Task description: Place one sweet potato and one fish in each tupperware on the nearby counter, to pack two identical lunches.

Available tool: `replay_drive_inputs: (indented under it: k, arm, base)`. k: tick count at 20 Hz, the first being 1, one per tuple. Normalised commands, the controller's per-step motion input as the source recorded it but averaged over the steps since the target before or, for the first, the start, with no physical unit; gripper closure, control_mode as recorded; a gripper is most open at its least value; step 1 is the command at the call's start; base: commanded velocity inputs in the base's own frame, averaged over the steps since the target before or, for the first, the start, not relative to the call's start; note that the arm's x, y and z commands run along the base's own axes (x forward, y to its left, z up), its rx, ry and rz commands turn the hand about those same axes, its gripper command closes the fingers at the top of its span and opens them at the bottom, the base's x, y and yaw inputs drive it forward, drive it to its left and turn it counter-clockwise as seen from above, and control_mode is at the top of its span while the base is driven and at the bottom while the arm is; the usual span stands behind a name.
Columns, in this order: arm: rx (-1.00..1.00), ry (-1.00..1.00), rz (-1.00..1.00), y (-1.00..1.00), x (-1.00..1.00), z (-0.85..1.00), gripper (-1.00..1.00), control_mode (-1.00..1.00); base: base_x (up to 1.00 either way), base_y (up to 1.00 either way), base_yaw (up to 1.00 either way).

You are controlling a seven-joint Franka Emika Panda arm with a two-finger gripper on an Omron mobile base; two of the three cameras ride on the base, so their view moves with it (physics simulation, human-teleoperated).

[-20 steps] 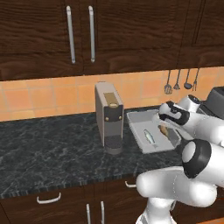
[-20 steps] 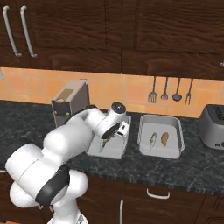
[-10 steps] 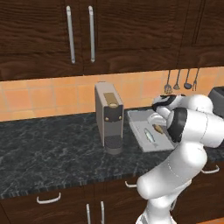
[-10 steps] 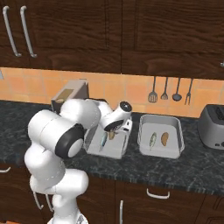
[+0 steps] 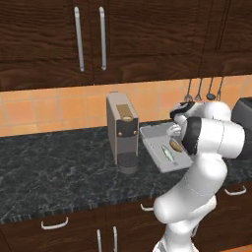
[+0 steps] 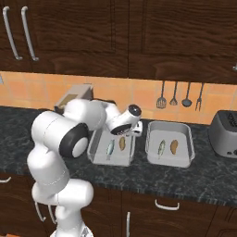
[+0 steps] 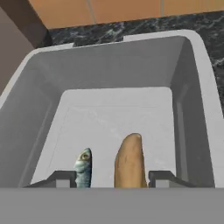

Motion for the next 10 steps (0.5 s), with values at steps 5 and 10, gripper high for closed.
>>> replay_drive_inputs:
  k: [5, 10]
  arm:
    - [-0.16, -0.16, 0.0, 0.41, -0.48, 0.73, -1.0, -1.0]
    - [-0.12, -0.01, -0.02, 0.1, -0.99, 0.52, -1.0, -1.0]
  base:
    - [0.0, 0.0, 0.0]
    - [0.0, 0.0, 0.0]
